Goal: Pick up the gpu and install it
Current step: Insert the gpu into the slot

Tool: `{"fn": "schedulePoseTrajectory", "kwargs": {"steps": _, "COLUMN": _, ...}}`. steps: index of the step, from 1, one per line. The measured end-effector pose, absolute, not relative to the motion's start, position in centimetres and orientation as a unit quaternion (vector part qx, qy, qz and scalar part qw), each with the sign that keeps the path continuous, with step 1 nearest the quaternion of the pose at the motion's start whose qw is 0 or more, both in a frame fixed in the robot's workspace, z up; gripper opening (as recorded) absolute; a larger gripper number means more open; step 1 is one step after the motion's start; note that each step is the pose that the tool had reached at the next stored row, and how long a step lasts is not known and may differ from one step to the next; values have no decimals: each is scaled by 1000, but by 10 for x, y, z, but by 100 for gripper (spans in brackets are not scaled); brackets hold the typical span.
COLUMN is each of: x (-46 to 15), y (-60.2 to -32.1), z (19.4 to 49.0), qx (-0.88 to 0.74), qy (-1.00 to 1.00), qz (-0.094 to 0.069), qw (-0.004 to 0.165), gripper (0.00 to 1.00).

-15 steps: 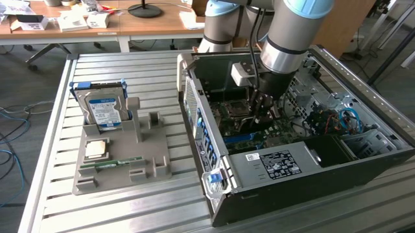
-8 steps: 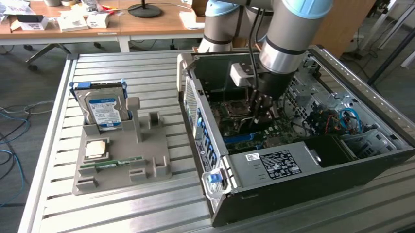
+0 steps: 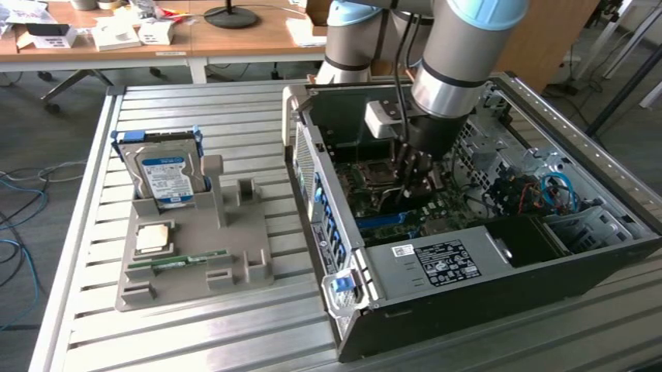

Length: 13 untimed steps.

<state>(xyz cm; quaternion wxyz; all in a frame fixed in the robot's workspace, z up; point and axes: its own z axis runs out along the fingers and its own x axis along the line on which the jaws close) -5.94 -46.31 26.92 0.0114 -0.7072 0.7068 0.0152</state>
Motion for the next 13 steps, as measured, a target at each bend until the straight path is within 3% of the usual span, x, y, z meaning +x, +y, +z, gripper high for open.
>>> {"fn": "schedulePoseTrajectory", "kwargs": {"steps": 13, "x": -63, "y": -463, "z": 269, "qx": -705, "qy": 709, "qz": 15, "qw": 11, "gripper": 27}}
